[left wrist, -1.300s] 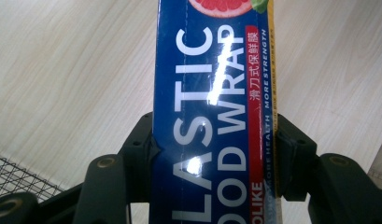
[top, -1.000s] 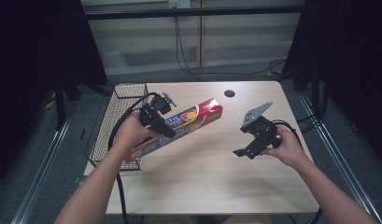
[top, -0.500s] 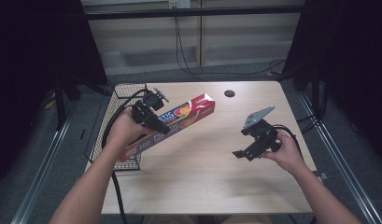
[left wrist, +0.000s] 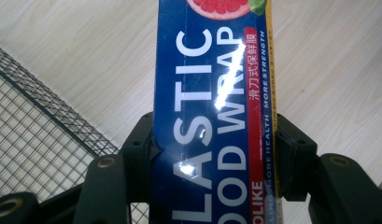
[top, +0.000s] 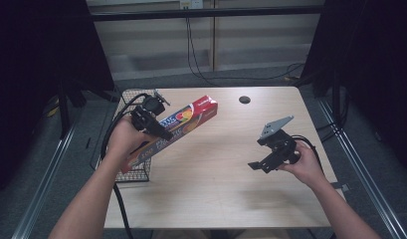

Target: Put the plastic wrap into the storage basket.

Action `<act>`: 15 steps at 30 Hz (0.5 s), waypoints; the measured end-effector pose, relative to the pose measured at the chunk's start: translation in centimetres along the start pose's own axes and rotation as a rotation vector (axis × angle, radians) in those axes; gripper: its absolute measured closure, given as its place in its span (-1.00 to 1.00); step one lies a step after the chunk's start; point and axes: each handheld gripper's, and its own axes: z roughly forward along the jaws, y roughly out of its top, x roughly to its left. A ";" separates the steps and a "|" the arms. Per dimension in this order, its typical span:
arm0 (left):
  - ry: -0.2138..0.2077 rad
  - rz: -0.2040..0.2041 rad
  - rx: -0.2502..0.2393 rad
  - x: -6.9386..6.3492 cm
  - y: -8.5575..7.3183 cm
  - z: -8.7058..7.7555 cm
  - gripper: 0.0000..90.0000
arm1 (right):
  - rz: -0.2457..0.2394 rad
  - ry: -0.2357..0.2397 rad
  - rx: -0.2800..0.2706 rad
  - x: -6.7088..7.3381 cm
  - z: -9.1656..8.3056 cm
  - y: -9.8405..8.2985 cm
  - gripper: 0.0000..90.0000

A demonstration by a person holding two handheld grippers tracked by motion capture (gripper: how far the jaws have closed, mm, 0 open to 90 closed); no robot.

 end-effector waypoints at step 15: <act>0.051 -0.148 -0.033 1.3 -1.6 -0.8 -0.02 | 0.007 -0.007 -0.004 0.0 0.3 -0.3 -0.86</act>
